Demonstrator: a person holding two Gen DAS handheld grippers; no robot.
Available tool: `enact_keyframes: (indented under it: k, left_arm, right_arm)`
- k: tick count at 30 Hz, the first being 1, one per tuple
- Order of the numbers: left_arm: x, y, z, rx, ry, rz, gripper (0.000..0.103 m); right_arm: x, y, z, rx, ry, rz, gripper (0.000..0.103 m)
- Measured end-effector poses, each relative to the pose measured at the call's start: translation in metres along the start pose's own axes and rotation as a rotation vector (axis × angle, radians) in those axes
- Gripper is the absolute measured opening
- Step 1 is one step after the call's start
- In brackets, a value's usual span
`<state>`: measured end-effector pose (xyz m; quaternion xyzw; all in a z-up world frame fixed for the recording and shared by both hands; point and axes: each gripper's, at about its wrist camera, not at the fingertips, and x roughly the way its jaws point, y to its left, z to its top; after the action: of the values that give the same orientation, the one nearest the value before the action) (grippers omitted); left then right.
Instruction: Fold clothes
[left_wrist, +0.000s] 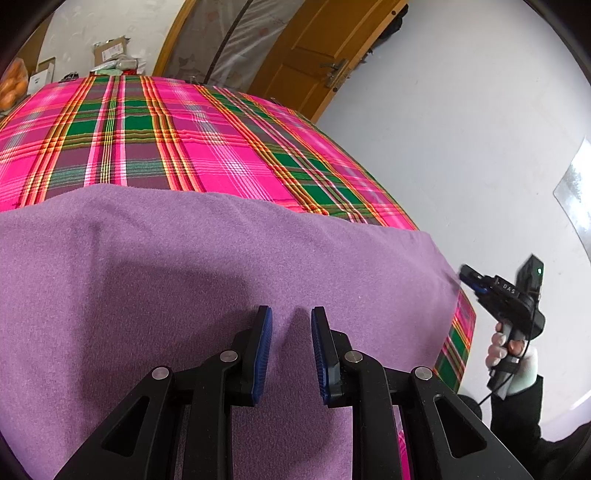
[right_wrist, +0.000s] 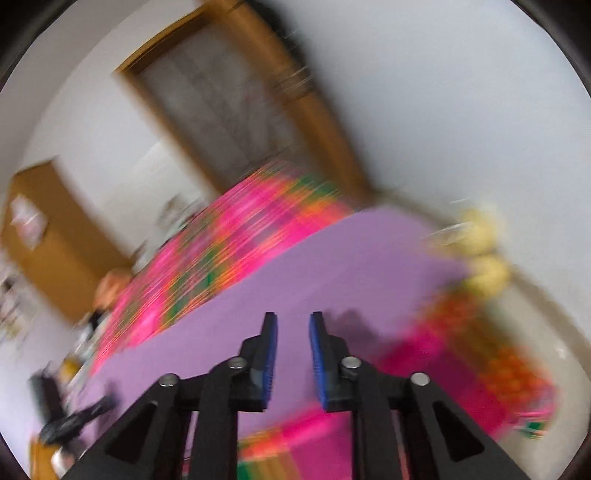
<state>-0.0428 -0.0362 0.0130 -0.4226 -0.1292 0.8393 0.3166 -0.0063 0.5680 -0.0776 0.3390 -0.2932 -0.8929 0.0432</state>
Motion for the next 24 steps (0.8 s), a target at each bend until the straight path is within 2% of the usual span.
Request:
enact_keyframes:
  k: [2, 4, 5, 7, 10, 13, 15, 16, 17, 18, 22, 24]
  left_arm:
    - [0.0, 0.0, 0.0, -0.001, 0.0, -0.001, 0.022]
    - [0.0, 0.0, -0.001, -0.002, -0.001, -0.002, 0.022]
    - [-0.001, 0.0, -0.001, -0.002, -0.001, -0.003, 0.022]
    - [-0.001, 0.001, -0.002, -0.004, -0.001, -0.006, 0.022]
    - [-0.002, 0.001, -0.002, -0.005, -0.001, -0.008, 0.022]
    - [-0.002, 0.001, -0.002, -0.007, -0.001, -0.012, 0.022]
    - [-0.002, 0.002, -0.001, -0.007, 0.0, -0.013, 0.022]
    - [-0.003, 0.002, -0.001, -0.007, 0.001, -0.014, 0.022]
    - [-0.003, 0.002, -0.001, -0.008, 0.001, -0.014, 0.022]
    - [-0.003, 0.003, -0.001, -0.008, 0.002, -0.015, 0.022]
    - [-0.003, 0.002, -0.001, -0.004, 0.005, -0.014, 0.022]
    - [-0.004, 0.003, -0.001, -0.005, 0.005, -0.015, 0.022]
  right_arm:
    - [0.03, 0.02, -0.003, -0.025, 0.127, 0.109, 0.022]
    - [0.052, 0.029, -0.003, -0.023, 0.198, 0.138, 0.02]
    - [0.057, 0.027, 0.002, -0.007, 0.202, 0.132, 0.02]
    - [0.061, 0.017, 0.017, 0.035, 0.189, 0.106, 0.017]
    - [0.059, -0.027, 0.048, 0.162, 0.116, 0.019, 0.001]
    - [0.046, -0.076, 0.075, 0.275, -0.031, -0.094, 0.0]
    - [0.032, -0.093, 0.079, 0.359, -0.086, -0.133, 0.002]
    - [0.029, -0.085, 0.076, 0.341, -0.091, -0.125, 0.01]
    - [0.026, -0.072, 0.072, 0.305, -0.092, -0.11, 0.015]
    - [0.03, -0.057, 0.066, 0.271, -0.061, -0.063, 0.016]
    - [0.06, 0.006, 0.033, 0.144, 0.136, 0.166, 0.023]
    - [0.083, 0.037, 0.015, 0.085, 0.258, 0.227, 0.023]
